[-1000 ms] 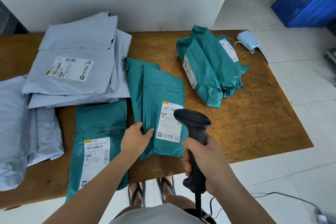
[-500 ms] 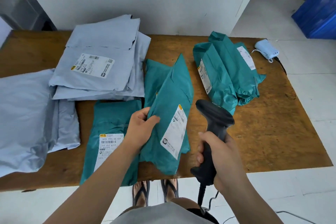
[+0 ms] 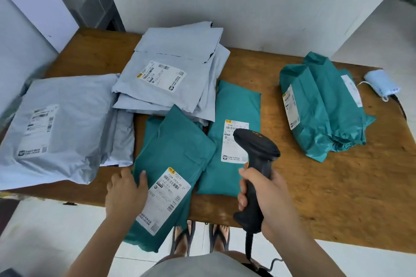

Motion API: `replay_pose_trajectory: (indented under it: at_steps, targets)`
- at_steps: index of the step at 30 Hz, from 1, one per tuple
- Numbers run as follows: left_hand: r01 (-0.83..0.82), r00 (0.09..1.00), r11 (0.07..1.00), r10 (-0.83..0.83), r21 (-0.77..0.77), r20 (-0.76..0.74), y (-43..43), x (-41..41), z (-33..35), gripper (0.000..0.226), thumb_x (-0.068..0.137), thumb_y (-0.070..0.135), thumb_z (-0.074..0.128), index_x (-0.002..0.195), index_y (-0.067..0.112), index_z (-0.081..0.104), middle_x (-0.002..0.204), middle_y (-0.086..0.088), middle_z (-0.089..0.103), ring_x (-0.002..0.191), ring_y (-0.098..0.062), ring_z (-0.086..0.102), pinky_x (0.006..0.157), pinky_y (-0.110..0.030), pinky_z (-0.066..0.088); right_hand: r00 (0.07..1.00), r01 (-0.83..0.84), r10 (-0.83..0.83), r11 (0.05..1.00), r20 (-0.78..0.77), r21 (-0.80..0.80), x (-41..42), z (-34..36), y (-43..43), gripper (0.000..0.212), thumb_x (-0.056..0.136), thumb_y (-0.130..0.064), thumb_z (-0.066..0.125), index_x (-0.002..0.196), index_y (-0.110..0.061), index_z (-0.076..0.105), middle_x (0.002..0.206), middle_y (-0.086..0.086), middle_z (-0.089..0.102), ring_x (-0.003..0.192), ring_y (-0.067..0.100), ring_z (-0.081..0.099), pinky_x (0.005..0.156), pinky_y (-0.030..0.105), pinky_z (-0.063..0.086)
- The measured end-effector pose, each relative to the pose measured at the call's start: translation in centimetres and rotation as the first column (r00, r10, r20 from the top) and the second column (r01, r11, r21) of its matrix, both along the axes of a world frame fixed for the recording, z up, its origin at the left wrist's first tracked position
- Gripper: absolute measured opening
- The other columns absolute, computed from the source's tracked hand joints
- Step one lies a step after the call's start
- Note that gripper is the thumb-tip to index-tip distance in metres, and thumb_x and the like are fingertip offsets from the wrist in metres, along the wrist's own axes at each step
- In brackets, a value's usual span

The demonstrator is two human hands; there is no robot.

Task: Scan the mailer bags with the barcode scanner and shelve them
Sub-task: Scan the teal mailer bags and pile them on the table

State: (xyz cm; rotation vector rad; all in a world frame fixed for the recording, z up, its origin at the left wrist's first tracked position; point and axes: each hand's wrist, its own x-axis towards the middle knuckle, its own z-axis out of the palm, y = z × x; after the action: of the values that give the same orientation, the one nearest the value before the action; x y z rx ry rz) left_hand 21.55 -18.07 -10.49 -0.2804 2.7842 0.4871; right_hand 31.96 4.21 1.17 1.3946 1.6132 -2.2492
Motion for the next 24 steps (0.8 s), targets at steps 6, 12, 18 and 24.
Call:
replay_pose_trajectory:
  at_steps: [6, 12, 18, 24]
  targets:
    - [0.351, 0.845, 0.928, -0.258, 0.121, -0.468, 7.2, -2.3, 3.2, 0.035, 0.085, 0.018, 0.058, 0.115, 0.001, 0.052, 0.117, -0.020, 0.052, 0.109, -0.038, 0.049, 0.094, -0.051, 0.040, 0.998, 0.021, -0.023, 0.999, 0.052, 0.036, 0.9, -0.2, 1.2, 0.008, 0.088, -0.008, 0.059, 0.084, -0.008, 0.052, 0.054, 0.008, 0.047, 0.040, 0.019, 0.039, 0.043, 0.026, 0.036]
    - [0.674, 0.738, 0.723, -0.669, 0.149, -0.092, 14.8, -0.4, 0.9, 0.034, 0.090, 0.027, 0.045, 0.118, 0.008, 0.049, 0.116, -0.010, 0.055, 0.105, -0.028, 0.055, 0.083, -0.038, 0.047, 0.996, -0.039, 0.026, 0.989, 0.090, 0.143, 1.3, -1.1, 1.9, 0.007, 0.085, -0.006, 0.056, 0.081, -0.008, 0.051, 0.055, 0.009, 0.047, 0.040, 0.019, 0.041, 0.044, 0.029, 0.038]
    - [0.768, 0.618, 0.629, -0.778, 0.125, 0.117, 15.6, 1.0, -1.1, 0.053, 0.094, 0.030, 0.045, 0.140, 0.009, 0.027, 0.134, -0.011, 0.035, 0.123, -0.027, 0.041, 0.098, -0.037, 0.042, 0.973, -0.212, 0.174, 0.937, 0.154, 0.276, 0.5, -2.1, 2.2, 0.009, 0.081, -0.009, 0.054, 0.076, -0.004, 0.049, 0.048, 0.011, 0.045, 0.034, 0.016, 0.042, 0.040, 0.025, 0.038]
    - [0.800, 0.571, 0.592, -0.802, 0.100, 0.176, 14.8, 2.1, -1.4, 0.056, 0.096, 0.030, 0.041, 0.145, 0.012, 0.021, 0.156, -0.014, 0.012, 0.142, -0.029, 0.019, 0.112, -0.036, 0.029, 0.979, -0.188, 0.160, 0.946, 0.123, 0.265, -0.3, -2.9, 2.2, 0.009, 0.081, -0.007, 0.054, 0.076, -0.002, 0.050, 0.048, 0.012, 0.043, 0.031, 0.018, 0.041, 0.038, 0.024, 0.038]
